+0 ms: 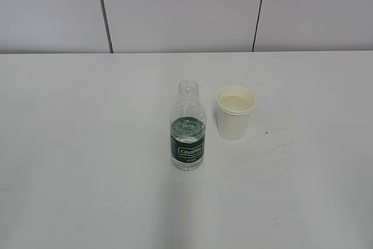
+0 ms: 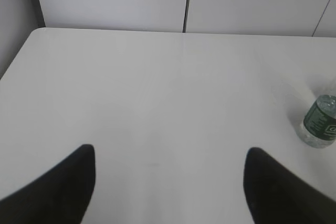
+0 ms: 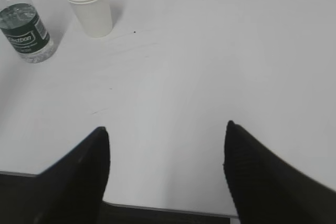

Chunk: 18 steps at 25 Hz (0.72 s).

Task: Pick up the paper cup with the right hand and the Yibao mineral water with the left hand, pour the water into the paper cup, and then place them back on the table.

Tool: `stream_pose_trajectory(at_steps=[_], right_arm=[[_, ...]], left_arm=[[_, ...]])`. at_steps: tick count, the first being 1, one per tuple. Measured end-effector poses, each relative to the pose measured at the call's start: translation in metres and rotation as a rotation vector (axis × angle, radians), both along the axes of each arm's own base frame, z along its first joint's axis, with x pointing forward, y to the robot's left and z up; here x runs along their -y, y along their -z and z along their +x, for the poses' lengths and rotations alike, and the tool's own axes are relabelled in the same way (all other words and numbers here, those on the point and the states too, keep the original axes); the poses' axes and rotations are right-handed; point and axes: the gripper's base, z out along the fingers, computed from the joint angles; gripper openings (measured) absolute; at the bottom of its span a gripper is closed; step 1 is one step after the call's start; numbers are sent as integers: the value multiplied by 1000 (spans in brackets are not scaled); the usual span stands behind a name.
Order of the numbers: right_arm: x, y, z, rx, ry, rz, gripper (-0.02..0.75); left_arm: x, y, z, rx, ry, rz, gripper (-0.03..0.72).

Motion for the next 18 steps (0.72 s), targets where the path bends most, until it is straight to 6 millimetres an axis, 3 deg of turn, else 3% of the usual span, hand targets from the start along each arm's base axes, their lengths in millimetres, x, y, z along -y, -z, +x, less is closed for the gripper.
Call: stream_pose_trajectory(at_steps=[18], right_arm=[[1, 1, 0, -3, 22, 7, 555]], left_arm=[[0, 0, 0, 0, 1, -1, 532]])
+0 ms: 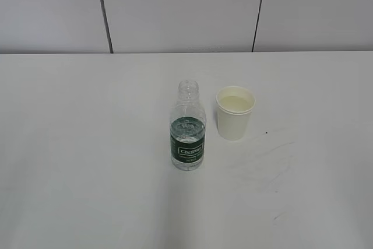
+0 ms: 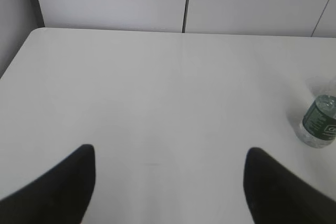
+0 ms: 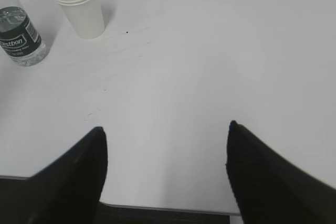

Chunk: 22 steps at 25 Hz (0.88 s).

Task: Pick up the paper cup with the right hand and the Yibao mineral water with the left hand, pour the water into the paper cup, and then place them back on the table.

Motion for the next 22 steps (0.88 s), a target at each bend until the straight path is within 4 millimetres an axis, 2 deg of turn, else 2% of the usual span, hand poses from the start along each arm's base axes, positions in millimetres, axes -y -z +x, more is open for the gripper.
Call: stream_pose_trajectory(at_steps=[22], right_arm=[[0, 0, 0, 0, 2, 3, 552]], left_arm=[[0, 0, 0, 0, 1, -1, 531]])
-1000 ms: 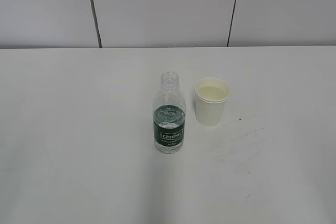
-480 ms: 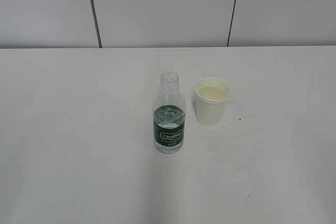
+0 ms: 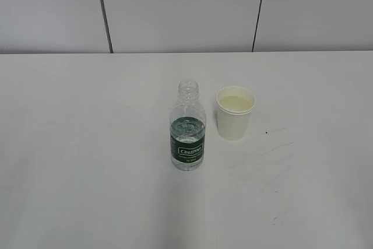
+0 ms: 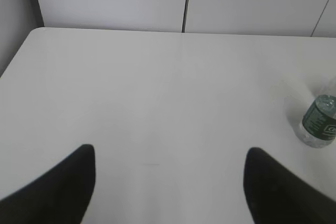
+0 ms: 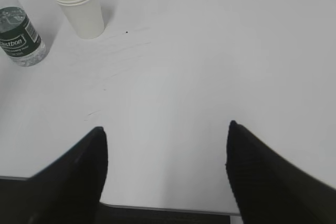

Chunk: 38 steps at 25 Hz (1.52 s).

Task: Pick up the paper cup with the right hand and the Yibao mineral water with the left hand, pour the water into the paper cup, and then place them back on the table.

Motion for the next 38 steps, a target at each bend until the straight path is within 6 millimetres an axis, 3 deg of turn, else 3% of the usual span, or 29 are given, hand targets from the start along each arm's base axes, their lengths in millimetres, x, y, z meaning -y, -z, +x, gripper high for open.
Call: stream_pose_trajectory(at_steps=[22, 30, 33, 38], right_arm=[[0, 0, 0, 0, 1, 1, 552], [0, 0, 0, 0, 1, 1, 552], [0, 0, 0, 0, 1, 1, 552], [0, 0, 0, 0, 1, 1, 552]], left_arm=[[0, 2, 6, 41, -1, -1, 531], [0, 4, 0, -31, -2, 4, 531], [-2, 13, -3, -137, -12, 20, 531], [-2, 18, -2, -161, -17, 27, 531]])
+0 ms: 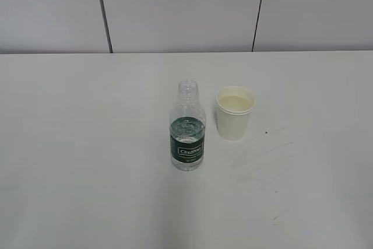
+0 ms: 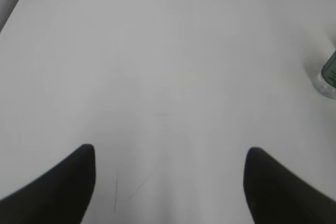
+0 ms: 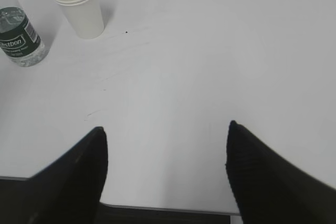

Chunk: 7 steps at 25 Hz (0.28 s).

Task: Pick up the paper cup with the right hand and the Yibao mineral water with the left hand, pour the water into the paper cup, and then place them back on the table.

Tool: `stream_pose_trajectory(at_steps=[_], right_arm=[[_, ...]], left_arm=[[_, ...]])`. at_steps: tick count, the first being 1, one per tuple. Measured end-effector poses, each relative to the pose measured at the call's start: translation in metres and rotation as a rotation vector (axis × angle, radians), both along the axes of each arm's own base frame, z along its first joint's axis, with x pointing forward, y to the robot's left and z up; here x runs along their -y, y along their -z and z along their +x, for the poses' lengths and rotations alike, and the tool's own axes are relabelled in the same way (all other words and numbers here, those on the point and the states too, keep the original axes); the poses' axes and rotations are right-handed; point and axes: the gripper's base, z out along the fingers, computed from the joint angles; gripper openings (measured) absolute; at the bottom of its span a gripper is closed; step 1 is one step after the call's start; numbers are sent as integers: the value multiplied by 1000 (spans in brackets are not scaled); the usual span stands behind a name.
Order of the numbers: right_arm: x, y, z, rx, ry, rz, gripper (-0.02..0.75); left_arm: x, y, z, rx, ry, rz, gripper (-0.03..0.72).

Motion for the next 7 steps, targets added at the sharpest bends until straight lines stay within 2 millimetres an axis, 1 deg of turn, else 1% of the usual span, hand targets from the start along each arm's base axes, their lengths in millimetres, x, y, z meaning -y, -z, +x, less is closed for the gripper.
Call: stream_pose_trajectory(at_steps=[7], right_arm=[[0, 0, 0, 0, 0, 0, 551]], left_arm=[[0, 0, 0, 0, 0, 0, 531]])
